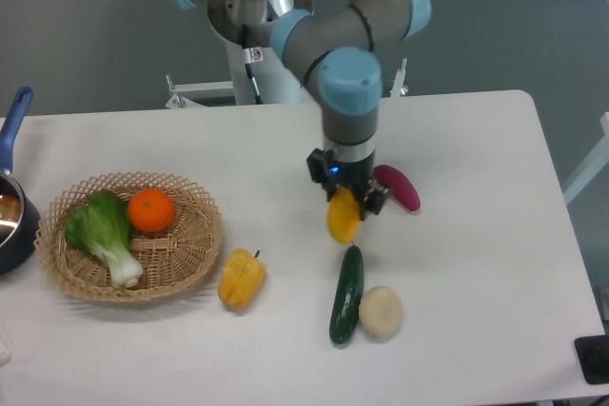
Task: Pick up the mango from the table
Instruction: 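Lift the held mango up and carry it back toward the sweet potato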
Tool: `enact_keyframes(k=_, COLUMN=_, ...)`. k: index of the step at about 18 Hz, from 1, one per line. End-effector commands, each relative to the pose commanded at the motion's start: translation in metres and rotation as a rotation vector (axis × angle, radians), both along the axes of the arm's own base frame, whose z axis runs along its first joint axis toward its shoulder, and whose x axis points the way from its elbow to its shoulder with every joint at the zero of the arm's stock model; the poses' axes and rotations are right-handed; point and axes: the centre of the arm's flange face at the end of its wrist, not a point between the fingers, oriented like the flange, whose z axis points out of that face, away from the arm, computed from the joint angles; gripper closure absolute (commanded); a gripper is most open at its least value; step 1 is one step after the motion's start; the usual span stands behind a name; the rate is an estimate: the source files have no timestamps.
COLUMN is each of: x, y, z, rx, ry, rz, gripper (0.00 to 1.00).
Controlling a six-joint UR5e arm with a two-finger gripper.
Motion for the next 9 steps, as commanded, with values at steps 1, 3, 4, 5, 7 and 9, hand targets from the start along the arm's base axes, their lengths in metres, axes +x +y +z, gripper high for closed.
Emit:
enact_keyframes(k=1, x=-0.007, y=-0.003, z=0.006, rx=0.004, ry=0.012, rz=-0.003, gripper=0.62)
enact_keyframes(k=3, x=-0.017, y=-0.001, z=0.017, rx=0.009, ry=0.038, rz=-0.018, gripper=0.62)
enact_keyframes(k=4, x=-0.020, y=0.000, z=0.021, rx=0.002, ry=0.037, rz=-0.041, gripper=0.62)
enact_keyframes(k=5, x=-0.024, y=-0.001, z=0.022, rx=-0.004, ry=0.032, rz=-0.051, gripper=0.62)
enact_keyframes(k=7, x=-0.029, y=0.000, z=0.026, rx=-0.008, ry=0.029, rz=-0.059, gripper=0.60)
enact_keyframes(k=9, x=-0.032, y=0.000, z=0.030, rx=-0.011, ry=0.027, rz=-0.057, gripper=0.59)
